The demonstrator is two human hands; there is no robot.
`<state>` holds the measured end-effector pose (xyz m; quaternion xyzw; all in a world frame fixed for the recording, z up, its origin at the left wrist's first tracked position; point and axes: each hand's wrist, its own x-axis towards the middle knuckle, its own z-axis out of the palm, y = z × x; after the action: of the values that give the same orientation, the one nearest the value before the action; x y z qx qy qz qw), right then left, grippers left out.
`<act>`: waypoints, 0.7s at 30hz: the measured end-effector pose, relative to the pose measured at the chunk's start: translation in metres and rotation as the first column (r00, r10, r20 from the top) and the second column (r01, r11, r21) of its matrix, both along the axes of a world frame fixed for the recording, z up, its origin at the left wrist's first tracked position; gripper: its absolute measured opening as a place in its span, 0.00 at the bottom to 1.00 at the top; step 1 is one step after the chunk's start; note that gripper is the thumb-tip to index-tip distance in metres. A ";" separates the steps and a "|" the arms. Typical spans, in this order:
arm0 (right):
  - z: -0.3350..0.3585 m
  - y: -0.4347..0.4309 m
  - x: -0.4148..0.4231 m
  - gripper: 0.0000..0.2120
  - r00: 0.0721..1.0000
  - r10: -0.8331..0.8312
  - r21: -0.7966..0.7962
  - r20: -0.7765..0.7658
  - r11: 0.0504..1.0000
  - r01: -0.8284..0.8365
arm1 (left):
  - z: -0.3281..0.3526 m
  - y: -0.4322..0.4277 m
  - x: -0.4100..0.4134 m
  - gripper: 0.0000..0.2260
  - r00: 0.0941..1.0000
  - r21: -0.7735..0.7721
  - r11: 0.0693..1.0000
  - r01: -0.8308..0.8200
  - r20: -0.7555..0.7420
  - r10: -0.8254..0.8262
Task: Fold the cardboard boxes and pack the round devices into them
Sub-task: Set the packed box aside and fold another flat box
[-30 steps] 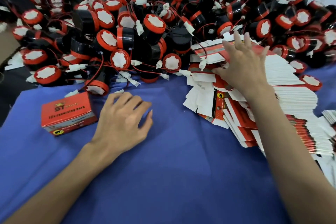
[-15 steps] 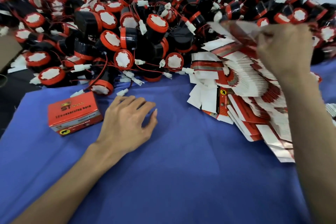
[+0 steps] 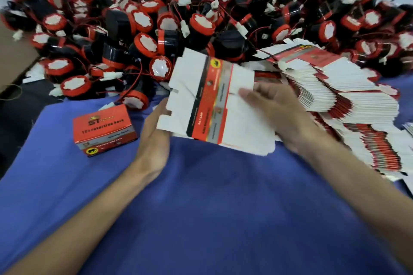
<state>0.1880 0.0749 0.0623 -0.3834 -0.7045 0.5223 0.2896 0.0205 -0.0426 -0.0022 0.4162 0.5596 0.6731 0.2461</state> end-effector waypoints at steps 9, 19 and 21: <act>-0.058 -0.015 0.009 0.21 0.993 0.020 -0.090 -0.119 0.995 -0.031 | 0.002 -0.001 0.000 0.08 0.935 -0.073 0.950 0.304 0.211 -0.283; -0.071 -0.010 0.012 0.05 0.953 -0.039 -0.056 -0.300 0.998 0.023 | -0.010 0.006 0.001 0.17 0.988 -0.052 0.999 -0.005 -0.157 -0.004; -0.071 -0.009 0.013 0.03 0.917 -0.134 -0.051 -0.375 0.991 0.124 | -0.013 0.008 -0.006 0.15 0.966 -0.016 0.988 -0.155 -0.213 0.148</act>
<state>0.2014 0.0657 -0.0084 -0.3252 -0.6018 0.5754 0.4483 0.0149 -0.0351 -0.0149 0.4374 0.6234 0.6329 0.1399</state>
